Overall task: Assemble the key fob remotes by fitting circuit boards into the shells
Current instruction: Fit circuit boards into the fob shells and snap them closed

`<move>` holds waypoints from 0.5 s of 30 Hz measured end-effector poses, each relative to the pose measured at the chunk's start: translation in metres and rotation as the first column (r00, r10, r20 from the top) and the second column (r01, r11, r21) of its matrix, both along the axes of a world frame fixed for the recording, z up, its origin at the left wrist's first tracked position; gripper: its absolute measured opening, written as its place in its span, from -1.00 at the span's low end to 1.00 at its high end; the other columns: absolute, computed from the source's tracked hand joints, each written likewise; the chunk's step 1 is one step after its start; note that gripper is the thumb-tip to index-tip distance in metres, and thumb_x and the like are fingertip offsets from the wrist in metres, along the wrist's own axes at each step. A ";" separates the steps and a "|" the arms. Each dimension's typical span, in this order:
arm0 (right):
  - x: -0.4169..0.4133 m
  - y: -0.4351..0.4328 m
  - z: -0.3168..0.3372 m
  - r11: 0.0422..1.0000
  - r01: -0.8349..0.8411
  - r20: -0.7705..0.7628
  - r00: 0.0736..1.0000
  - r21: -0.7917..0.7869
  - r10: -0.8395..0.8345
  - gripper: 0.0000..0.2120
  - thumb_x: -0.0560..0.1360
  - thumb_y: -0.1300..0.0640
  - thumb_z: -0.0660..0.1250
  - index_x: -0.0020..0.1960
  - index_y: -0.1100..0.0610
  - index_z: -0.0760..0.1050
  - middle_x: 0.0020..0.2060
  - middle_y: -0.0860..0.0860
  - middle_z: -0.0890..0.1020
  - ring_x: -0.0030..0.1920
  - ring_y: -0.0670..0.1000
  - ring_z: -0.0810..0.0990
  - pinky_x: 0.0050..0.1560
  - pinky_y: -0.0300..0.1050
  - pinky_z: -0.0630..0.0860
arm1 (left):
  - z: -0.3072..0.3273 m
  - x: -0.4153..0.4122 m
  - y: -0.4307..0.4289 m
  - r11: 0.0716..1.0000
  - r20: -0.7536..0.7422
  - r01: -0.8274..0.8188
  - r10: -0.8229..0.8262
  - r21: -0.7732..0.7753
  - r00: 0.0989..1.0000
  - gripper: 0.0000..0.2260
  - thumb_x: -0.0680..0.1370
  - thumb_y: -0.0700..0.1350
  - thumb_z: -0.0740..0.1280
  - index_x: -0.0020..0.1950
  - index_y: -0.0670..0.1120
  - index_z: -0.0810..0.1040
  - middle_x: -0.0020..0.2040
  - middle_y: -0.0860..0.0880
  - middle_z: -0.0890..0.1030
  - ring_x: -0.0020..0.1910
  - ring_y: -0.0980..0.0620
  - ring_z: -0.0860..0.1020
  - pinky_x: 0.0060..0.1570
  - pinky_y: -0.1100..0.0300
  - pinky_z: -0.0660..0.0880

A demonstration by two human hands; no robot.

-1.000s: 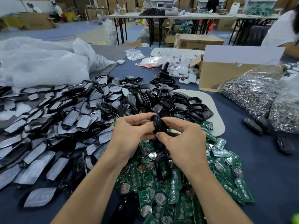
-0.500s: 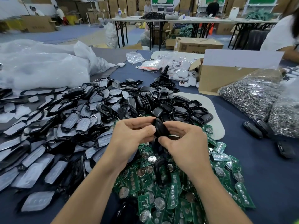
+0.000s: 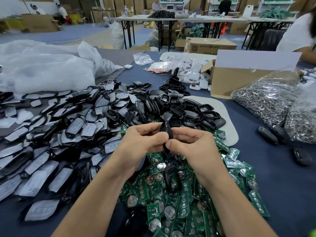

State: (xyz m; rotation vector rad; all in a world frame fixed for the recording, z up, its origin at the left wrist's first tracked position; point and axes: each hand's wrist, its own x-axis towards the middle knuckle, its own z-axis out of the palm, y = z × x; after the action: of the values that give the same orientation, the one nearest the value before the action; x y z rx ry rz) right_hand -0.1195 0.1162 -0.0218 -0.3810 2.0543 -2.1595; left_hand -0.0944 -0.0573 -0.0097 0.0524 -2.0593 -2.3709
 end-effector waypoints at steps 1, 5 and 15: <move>0.000 0.000 0.000 0.999 -0.017 0.047 0.999 -0.046 0.019 -0.72 0.42 0.34 0.57 0.05 0.04 0.76 -0.08 0.05 0.78 -0.02 0.07 0.77 -0.05 -0.11 0.69 | 0.000 0.000 -0.001 1.000 0.011 -0.022 0.022 0.019 1.000 -0.76 0.42 -0.09 0.54 0.07 -0.06 0.79 0.02 -0.12 0.77 -0.04 0.00 0.76 -0.13 0.25 0.65; -0.001 0.001 0.001 0.994 -0.079 0.108 0.990 -0.075 0.087 -0.73 0.45 0.34 0.55 0.02 0.01 0.77 -0.04 0.06 0.78 0.01 0.07 0.77 -0.04 -0.10 0.69 | -0.001 0.000 -0.002 0.996 -0.003 -0.084 0.084 -0.027 0.996 -0.66 0.31 -0.03 0.58 0.07 -0.06 0.78 -0.01 -0.13 0.77 -0.04 -0.06 0.75 -0.11 0.23 0.66; -0.002 0.003 0.000 0.983 -0.048 -0.068 0.996 0.179 0.061 -0.65 0.34 0.31 0.60 0.03 -0.05 0.76 -0.11 -0.04 0.78 -0.05 -0.01 0.77 0.05 -0.02 0.69 | -0.001 0.000 0.000 0.982 -0.116 -0.085 0.065 -0.171 0.991 -0.67 0.24 -0.14 0.67 -0.08 0.18 0.80 -0.11 -0.02 0.78 -0.11 0.08 0.75 -0.09 0.33 0.61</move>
State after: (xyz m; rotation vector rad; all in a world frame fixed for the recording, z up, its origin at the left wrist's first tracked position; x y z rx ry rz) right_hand -0.1215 0.1193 -0.0217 -0.4949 2.2260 -1.9400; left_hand -0.0947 -0.0578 -0.0112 -0.0009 -2.1634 -2.0907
